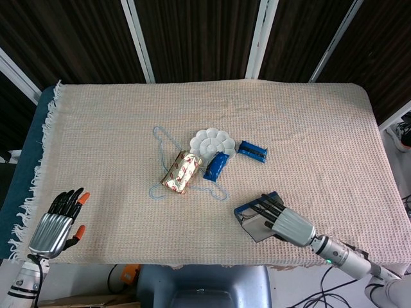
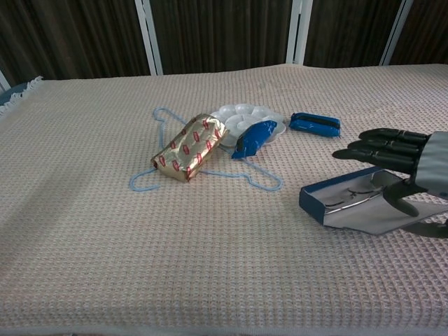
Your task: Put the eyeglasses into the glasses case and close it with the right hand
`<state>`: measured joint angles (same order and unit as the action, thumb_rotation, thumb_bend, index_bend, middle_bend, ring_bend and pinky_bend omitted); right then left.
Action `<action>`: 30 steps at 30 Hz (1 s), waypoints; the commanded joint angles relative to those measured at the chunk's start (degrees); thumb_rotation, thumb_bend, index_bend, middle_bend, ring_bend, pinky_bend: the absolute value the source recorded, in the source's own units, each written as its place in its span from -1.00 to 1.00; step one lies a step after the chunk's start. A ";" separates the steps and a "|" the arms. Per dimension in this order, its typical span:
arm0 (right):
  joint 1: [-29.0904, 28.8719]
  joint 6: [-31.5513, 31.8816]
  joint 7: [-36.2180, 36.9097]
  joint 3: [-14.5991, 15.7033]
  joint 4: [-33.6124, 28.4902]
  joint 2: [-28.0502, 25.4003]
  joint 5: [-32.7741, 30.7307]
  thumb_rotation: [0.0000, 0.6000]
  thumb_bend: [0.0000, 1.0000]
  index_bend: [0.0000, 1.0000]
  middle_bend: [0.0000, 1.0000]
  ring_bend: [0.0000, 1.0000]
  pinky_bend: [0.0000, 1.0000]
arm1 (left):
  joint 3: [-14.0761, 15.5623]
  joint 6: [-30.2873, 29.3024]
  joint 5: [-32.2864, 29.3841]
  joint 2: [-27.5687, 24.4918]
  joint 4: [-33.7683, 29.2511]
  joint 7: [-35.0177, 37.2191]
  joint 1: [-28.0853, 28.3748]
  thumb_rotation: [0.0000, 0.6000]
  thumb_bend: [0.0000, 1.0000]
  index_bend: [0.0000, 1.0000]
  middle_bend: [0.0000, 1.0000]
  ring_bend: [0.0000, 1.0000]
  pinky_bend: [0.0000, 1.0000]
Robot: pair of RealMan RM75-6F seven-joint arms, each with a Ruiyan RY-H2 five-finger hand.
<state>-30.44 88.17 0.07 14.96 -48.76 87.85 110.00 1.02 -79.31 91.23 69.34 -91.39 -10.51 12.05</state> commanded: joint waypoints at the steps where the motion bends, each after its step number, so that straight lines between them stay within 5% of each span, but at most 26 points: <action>1: -1.57 -2.07 0.51 -1.44 -2.41 -1.23 -0.53 1.00 0.36 0.50 -0.78 -1.00 -1.00 | -0.01 0.21 -0.10 0.01 -0.01 -0.10 0.09 1.00 -0.23 -1.00 -1.00 -1.00 -0.80; 20: -7.85 -17.15 0.39 -5.32 -17.17 -7.57 -4.40 1.00 0.36 0.45 -0.78 -1.00 -1.00 | 0.23 1.40 -0.36 0.61 -0.03 -1.87 0.50 1.00 -0.23 -1.00 -1.00 -1.00 -0.79; 30: -9.47 -22.13 -2.14 -8.25 -17.62 -7.72 -7.47 1.00 0.36 0.41 -0.78 -1.00 -1.00 | 0.18 1.76 -0.70 0.74 0.01 -2.22 0.65 1.00 -0.23 -1.00 -1.00 -1.00 -0.79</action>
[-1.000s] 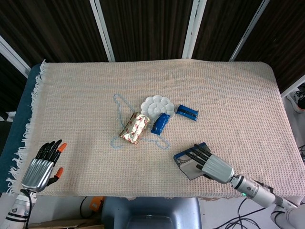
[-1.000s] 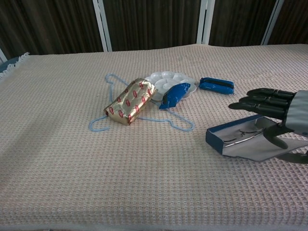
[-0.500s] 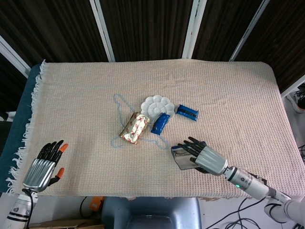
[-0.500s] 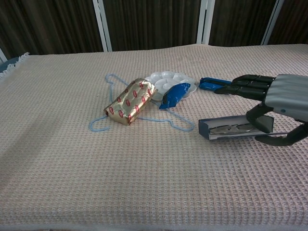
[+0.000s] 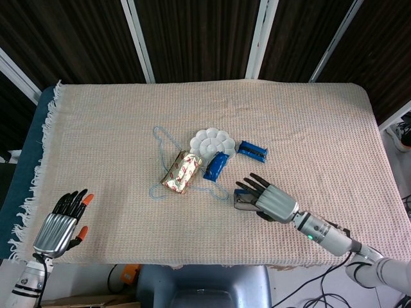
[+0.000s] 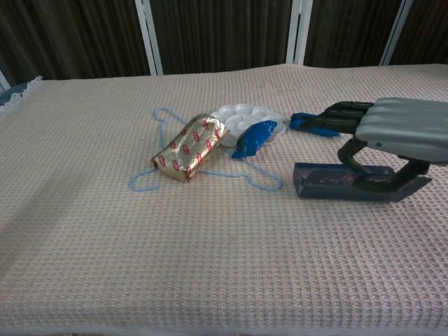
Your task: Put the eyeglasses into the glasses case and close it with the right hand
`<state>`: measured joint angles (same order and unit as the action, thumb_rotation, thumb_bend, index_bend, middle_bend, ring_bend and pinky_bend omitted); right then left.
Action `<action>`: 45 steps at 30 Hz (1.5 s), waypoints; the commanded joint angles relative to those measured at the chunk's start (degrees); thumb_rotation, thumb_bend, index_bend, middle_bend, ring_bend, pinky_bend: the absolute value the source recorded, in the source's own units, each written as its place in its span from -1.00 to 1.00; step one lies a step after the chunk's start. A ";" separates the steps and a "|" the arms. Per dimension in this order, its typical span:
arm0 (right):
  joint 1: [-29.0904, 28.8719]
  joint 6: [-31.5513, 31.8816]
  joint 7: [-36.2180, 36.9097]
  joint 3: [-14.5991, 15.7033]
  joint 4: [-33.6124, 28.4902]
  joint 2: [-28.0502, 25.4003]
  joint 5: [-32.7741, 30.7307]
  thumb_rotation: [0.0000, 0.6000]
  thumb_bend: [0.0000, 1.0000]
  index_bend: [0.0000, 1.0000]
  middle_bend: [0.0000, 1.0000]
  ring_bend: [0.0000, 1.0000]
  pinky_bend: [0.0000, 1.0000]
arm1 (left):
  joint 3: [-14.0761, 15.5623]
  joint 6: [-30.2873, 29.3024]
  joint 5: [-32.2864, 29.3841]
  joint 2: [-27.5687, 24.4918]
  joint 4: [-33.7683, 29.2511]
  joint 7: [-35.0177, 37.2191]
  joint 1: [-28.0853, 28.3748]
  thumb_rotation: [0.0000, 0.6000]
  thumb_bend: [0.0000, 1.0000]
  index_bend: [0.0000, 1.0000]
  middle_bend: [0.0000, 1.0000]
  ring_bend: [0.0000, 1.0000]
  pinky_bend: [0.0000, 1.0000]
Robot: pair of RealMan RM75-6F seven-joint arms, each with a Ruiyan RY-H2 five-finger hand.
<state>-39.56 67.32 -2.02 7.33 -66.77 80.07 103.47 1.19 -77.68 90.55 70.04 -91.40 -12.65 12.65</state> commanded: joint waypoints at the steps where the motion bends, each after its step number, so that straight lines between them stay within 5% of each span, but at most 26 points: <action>1: -0.59 -2.16 0.05 -0.91 0.74 0.28 -1.47 1.00 0.36 0.41 -0.78 -1.00 -1.00 | 0.04 0.20 -0.05 0.08 0.00 -0.19 0.08 1.00 -0.23 -1.00 -1.00 -1.00 -0.79; 19: -0.07 -3.70 8.29 -3.64 5.35 3.00 -6.32 1.00 0.36 0.38 -0.78 -1.00 -1.00 | -0.15 0.51 -0.87 0.37 -0.07 -1.01 0.12 1.00 -0.22 -1.00 -1.00 -1.00 -0.77; 28: 1.35 -5.21 24.02 -5.09 14.57 7.80 -10.56 1.00 0.36 0.37 -0.78 -1.00 -1.00 | -0.18 1.18 -1.42 0.73 -0.19 -2.01 0.36 1.00 -0.22 -1.00 -1.00 -1.00 -0.77; 45: 1.60 -6.07 30.10 -4.66 27.07 13.66 -10.42 1.00 0.36 0.33 -0.78 -1.00 -1.00 | -0.41 1.85 -2.32 1.03 -0.24 -2.61 0.71 1.00 -0.22 -1.00 -1.00 -1.00 -0.77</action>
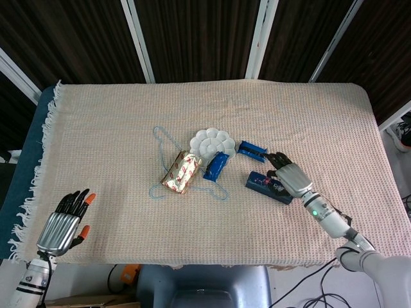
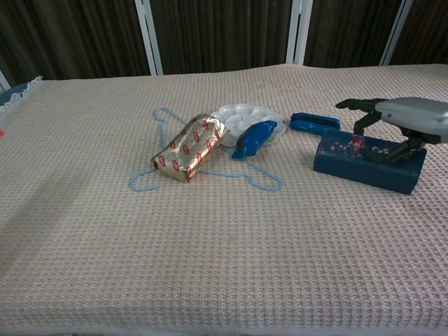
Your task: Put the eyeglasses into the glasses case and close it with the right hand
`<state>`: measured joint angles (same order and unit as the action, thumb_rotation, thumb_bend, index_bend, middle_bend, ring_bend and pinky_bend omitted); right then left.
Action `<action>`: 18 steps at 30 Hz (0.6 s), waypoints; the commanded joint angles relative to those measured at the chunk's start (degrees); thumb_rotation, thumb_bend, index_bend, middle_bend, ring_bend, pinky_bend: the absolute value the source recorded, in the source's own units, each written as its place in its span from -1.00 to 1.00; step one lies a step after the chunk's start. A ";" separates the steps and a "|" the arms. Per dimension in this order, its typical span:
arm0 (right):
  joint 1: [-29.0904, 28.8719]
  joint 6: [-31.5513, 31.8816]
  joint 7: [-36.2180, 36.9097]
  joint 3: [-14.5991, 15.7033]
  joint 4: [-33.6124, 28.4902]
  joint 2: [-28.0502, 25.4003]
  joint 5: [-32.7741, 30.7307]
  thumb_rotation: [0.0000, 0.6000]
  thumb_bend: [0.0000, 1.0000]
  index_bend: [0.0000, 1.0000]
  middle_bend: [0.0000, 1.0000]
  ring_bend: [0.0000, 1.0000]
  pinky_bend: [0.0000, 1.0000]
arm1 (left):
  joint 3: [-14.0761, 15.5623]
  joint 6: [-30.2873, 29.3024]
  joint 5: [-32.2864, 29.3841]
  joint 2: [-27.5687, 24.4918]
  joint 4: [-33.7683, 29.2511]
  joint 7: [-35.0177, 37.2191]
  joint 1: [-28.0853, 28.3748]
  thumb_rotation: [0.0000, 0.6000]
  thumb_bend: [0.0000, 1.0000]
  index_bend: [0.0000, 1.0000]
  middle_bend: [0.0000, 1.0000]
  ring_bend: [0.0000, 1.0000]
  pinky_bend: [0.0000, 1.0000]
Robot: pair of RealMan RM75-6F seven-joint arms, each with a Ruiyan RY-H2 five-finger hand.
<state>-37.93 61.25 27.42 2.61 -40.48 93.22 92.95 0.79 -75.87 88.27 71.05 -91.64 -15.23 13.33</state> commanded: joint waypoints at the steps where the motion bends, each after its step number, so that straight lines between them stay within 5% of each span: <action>1: -0.06 0.02 0.94 0.09 1.19 0.70 0.15 1.00 0.36 0.32 -0.78 -1.00 -1.00 | -0.02 0.11 -0.09 0.05 0.00 -0.08 0.06 1.00 -0.22 -1.00 -1.00 -1.00 -0.77; 18: -0.21 0.24 1.60 -0.26 2.44 0.51 -0.07 1.00 0.33 0.12 -0.89 -1.00 -1.00 | 0.15 0.10 -0.11 -0.13 -0.08 0.13 0.12 1.00 -0.23 -1.00 -1.00 -1.00 -0.77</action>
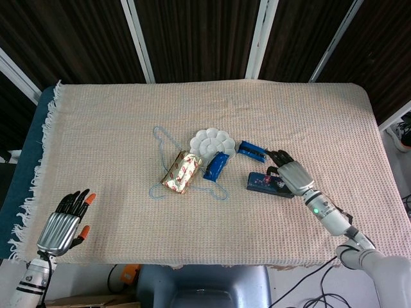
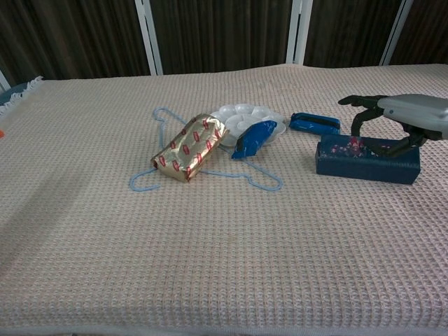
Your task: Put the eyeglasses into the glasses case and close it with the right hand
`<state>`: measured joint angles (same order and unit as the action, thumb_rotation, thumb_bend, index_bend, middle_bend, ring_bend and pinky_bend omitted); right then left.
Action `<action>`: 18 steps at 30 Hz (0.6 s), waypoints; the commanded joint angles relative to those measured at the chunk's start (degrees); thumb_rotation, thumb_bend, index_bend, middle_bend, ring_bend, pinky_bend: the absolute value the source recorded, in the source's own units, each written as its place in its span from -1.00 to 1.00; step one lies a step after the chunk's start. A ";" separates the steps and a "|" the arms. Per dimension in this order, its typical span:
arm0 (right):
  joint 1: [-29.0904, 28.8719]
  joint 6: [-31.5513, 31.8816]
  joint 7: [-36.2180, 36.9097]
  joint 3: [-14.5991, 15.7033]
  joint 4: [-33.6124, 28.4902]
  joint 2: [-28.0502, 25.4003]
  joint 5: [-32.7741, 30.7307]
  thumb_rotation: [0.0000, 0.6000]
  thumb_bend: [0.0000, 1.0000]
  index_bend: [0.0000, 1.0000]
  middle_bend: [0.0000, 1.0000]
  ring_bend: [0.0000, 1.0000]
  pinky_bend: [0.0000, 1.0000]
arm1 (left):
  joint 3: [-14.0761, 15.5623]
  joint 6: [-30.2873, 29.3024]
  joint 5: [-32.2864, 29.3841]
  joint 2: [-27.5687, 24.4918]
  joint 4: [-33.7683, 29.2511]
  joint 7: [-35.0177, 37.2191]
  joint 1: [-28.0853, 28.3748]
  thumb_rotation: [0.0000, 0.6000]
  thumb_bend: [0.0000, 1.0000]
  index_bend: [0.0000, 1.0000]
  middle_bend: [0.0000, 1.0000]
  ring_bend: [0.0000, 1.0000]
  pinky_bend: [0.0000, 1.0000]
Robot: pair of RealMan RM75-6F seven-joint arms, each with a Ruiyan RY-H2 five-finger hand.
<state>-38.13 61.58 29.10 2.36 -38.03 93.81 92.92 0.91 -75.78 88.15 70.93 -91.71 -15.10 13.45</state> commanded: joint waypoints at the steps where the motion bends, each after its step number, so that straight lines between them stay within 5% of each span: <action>1: 0.01 -0.15 -0.21 -0.03 0.00 -0.11 -0.10 1.00 0.33 0.11 -0.90 -1.00 -1.00 | 0.04 0.03 0.00 -0.02 -0.02 0.01 0.01 1.00 -0.23 -1.00 -1.00 -1.00 -0.76; 18: 0.34 -0.53 -4.63 -0.65 2.69 0.78 -0.98 1.00 0.05 0.02 -0.95 -1.00 -1.00 | 0.01 0.21 -0.25 0.13 -0.03 -0.32 0.16 1.00 -0.22 -1.00 -1.00 -1.00 -0.76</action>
<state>-37.95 60.90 25.16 1.85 -35.58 94.56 92.11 0.92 -75.57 87.91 71.05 -91.75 -15.41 13.60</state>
